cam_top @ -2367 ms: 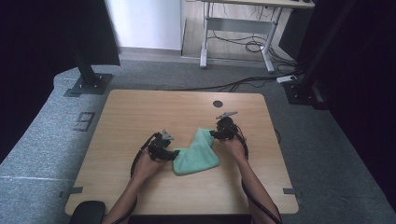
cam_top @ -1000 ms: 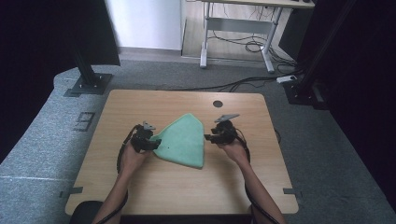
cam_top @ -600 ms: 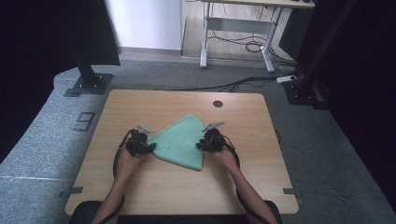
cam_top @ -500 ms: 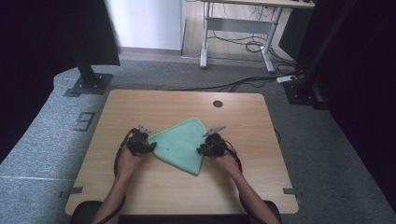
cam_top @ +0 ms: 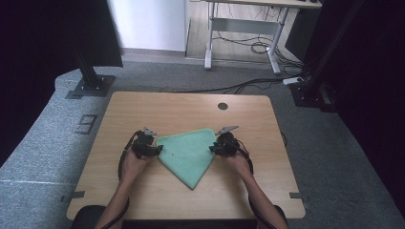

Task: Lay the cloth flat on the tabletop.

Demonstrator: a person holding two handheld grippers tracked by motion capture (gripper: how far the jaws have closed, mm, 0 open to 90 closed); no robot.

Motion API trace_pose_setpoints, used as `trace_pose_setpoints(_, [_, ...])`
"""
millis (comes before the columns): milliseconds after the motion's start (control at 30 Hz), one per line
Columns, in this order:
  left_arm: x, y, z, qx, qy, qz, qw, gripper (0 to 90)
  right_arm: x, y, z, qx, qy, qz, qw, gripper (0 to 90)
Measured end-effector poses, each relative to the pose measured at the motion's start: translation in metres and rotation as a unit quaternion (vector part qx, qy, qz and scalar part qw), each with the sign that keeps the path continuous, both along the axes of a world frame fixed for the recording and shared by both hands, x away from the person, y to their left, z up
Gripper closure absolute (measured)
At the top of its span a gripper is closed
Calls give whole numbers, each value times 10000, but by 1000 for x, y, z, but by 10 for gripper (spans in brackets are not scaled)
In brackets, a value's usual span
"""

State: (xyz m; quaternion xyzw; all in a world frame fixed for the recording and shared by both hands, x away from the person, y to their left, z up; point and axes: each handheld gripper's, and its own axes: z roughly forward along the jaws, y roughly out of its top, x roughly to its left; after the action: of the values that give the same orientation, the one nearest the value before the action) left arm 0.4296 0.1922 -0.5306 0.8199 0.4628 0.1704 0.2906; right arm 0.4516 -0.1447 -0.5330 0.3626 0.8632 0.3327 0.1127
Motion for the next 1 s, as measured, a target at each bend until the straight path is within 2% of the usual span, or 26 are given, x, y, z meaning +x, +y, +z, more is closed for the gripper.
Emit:
trace_pose_setpoints(33, [0,0,-2,28,35,-4,10000,443,-1,1,-4,29,-77,9,10000,709])
trace_pose_setpoints(67, [1,1,-4,-5,22,-20,10000,436,-4,1,-4,111,-16,14,9999,714])
trace_pose_setpoints(133, [3,2,-5,-134,72,3,9999,434,-16,2,-2,17,97,191,9998,724])
trace_pose_setpoints(233, [2,-5,-3,-30,94,-189,9998,444,-41,1,3,-172,250,582,9978,702])
trace_pose_setpoints(267, [2,-7,-3,55,47,-209,9998,430,-46,-1,5,-238,201,601,9977,667])
trace_pose_setpoints(300, [3,-8,-2,40,17,-215,9998,421,-46,-5,8,-241,144,519,9983,648])
trace_pose_setpoints(367, [7,-6,-1,-126,50,-209,9997,406,-37,-16,12,-155,51,154,9997,619])
trace_pose_setpoints(467, [15,-3,0,-193,19,-185,9996,397,-14,-27,14,-66,-88,-391,9992,564])
trace_pose_setpoints(533, [22,-1,-2,-301,64,-169,9994,406,-1,-28,12,-7,-121,-565,9983,529])
trace_pose_setpoints(600, [27,-1,-6,-327,90,-206,9992,427,9,-23,7,-14,-78,-620,9980,522])
trace_pose_setpoints(633, [27,-2,-6,-345,49,-243,9991,445,13,-20,3,-47,-37,-628,9980,527])
trace_pose_setpoints(667, [26,-3,-6,-357,35,-299,9989,493,14,-16,-1,-86,11,-586,9982,570])
trace_pose_setpoints(700, [24,-4,-6,-366,52,-395,9985,577,14,-13,-3,-89,-17,-533,9985,634])
trace_pose_setpoints(767, [20,-7,-5,-381,117,-586,9975,722,10,-10,-3,45,104,-444,9990,821])
trace_pose_setpoints(800, [17,-7,-4,-399,158,-642,9970,812,8,-8,-2,36,152,-367,9992,842])
trace_pose_setpoints(867, [9,-8,-2,-334,142,-737,9966,862,0,-7,1,-99,186,-230,9995,857])
trace_pose_setpoints(900, [4,-6,1,-376,136,-786,9961,870,-5,-7,5,-52,183,-156,9997,860])
trace_pose_setpoints(1000, [-16,5,25,-742,11,-874,9934,876,-27,-15,29,197,24,30,9998,862])
